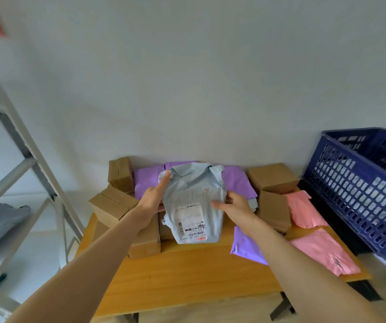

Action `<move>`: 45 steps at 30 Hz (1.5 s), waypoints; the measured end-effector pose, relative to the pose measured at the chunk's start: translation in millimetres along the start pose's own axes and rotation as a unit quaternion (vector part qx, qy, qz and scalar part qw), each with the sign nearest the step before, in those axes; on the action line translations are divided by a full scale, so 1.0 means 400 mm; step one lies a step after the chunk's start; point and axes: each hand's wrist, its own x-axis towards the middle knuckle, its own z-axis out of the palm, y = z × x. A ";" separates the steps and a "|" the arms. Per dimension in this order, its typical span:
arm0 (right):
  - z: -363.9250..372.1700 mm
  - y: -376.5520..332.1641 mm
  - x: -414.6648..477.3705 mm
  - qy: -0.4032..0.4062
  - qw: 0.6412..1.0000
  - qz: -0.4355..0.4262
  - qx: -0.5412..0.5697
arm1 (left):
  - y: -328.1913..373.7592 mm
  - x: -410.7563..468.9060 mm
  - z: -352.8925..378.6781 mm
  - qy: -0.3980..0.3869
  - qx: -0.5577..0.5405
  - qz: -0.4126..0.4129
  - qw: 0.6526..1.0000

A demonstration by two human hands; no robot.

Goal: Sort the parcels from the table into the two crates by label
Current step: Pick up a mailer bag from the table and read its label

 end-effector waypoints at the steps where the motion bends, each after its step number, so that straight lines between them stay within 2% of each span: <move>1: 0.005 -0.007 -0.001 0.007 1.000 -0.002 0.011 | 0.005 -0.007 -0.001 -0.011 0.010 0.006 1.000; 7: 0.028 -0.036 -0.001 0.039 0.996 0.006 0.080 | 0.017 -0.038 -0.019 -0.041 0.093 0.046 0.994; 16: 0.050 -0.032 -0.009 0.014 0.986 0.063 0.155 | -0.005 -0.028 -0.043 -0.119 0.173 0.084 0.974; 19: 0.047 -0.028 -0.014 0.006 0.990 0.054 0.132 | -0.003 -0.018 -0.049 -0.120 0.168 0.074 0.976; 24: 0.057 -0.051 -0.010 0.035 0.999 -0.019 0.001 | 0.006 0.002 -0.033 -0.072 0.214 0.087 0.970; 26: 0.064 -0.070 -0.007 0.073 0.990 -0.086 -0.085 | 0.012 0.015 -0.026 -0.021 0.348 0.097 0.932; 27: 0.066 -0.084 -0.010 0.078 0.977 -0.138 -0.143 | 0.016 0.017 -0.020 0.008 0.436 0.100 0.894; 28: 0.067 -0.094 -0.011 0.072 0.954 -0.200 -0.213 | 0.022 0.015 -0.013 0.030 0.521 0.112 0.845; 30: 0.071 -0.119 -0.016 0.033 0.876 -0.305 -0.372 | 0.037 0.002 0.002 0.033 0.655 0.158 0.738; 32: 0.083 -0.130 -0.018 -0.039 0.804 -0.325 -0.496 | 0.049 -0.008 0.013 0.016 0.728 0.191 0.658; 34: 0.100 -0.128 -0.015 -0.088 0.777 -0.293 -0.550 | 0.048 -0.010 0.022 0.004 0.765 0.214 0.608; 37: 0.116 -0.116 -0.012 -0.113 0.780 -0.262 -0.556 | 0.040 -0.013 0.045 -0.010 0.793 0.247 0.556; 39: 0.118 -0.103 -0.006 -0.126 0.789 -0.245 -0.548 | 0.038 -0.017 0.053 -0.016 0.802 0.262 0.536; 43: 0.112 -0.088 0.002 -0.150 0.792 -0.232 -0.544 | 0.037 -0.027 0.055 -0.033 0.806 0.276 0.523; 45: 0.106 -0.086 0.001 -0.158 0.807 -0.225 -0.523 | 0.033 -0.029 0.059 -0.041 0.803 0.281 0.524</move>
